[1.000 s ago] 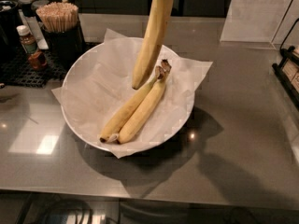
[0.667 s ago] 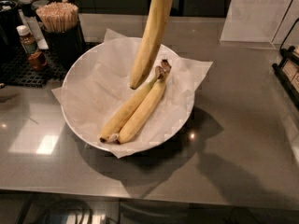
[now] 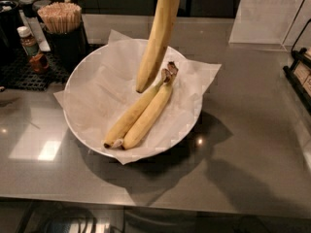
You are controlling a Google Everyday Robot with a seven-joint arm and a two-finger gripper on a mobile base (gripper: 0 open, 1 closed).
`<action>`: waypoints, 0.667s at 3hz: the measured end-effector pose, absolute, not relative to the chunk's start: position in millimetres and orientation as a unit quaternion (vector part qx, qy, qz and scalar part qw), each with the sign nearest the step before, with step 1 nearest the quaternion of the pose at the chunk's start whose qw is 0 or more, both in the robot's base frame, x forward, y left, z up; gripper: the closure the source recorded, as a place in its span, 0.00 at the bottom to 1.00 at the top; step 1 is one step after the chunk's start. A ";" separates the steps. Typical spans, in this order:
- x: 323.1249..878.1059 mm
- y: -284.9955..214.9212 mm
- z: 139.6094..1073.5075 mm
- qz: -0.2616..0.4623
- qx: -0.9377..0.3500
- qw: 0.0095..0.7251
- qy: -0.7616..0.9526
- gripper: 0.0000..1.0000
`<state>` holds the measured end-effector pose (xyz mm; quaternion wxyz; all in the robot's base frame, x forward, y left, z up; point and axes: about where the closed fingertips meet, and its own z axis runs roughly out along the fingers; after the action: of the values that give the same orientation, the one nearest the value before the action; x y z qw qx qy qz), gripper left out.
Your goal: Pick banana from white bowl
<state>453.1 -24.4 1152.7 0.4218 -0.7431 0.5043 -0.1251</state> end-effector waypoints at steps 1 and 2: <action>453.1 -24.4 1152.7 -0.125 -0.743 0.422 0.504 1.00; 453.1 -24.4 1152.7 -0.125 -0.743 0.422 0.504 1.00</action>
Offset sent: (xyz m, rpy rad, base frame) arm 0.0068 0.0216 -0.1078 0.0938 0.1760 0.0384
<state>453.1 -24.4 1152.7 0.4218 -0.7431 0.5043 -0.1251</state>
